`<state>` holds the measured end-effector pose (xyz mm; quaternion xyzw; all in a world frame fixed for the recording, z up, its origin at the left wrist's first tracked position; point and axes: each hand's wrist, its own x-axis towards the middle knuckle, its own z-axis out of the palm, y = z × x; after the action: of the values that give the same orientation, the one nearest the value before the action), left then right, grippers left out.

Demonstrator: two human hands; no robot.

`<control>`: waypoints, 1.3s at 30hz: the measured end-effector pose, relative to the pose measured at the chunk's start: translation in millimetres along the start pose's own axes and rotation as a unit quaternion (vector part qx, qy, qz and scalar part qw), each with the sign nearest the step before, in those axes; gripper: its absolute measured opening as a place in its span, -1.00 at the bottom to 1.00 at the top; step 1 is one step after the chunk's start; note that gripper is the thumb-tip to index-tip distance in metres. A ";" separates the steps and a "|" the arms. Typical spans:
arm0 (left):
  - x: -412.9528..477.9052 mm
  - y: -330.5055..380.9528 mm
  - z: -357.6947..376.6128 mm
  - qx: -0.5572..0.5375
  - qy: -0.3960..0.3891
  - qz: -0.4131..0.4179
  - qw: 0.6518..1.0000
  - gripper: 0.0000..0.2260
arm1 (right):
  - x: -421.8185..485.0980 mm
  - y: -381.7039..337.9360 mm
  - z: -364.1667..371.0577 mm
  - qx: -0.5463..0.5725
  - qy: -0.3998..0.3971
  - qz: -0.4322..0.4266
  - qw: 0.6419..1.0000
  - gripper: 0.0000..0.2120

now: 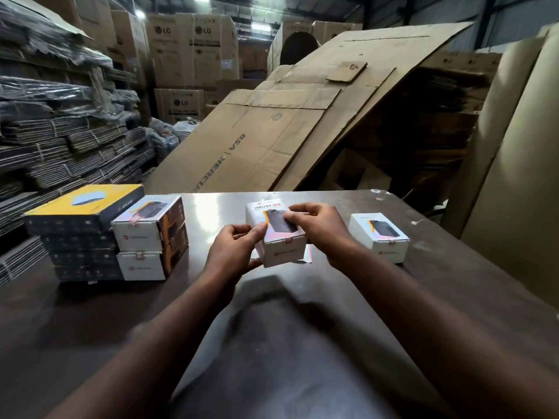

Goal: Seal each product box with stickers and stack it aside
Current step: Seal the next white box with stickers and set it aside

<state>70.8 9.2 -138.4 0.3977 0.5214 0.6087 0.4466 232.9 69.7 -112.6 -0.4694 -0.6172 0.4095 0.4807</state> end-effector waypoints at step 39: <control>38.7 -17.3 269.8 0.416 -0.065 0.086 0.903 -0.62 | 37.9 73.8 -221.8 0.042 0.309 0.162 0.936 -0.87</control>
<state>318.3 122.7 -117.1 0.6290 0.6610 0.3456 0.2192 459.8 135.1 -130.4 -0.6458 -0.3362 0.3416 0.5943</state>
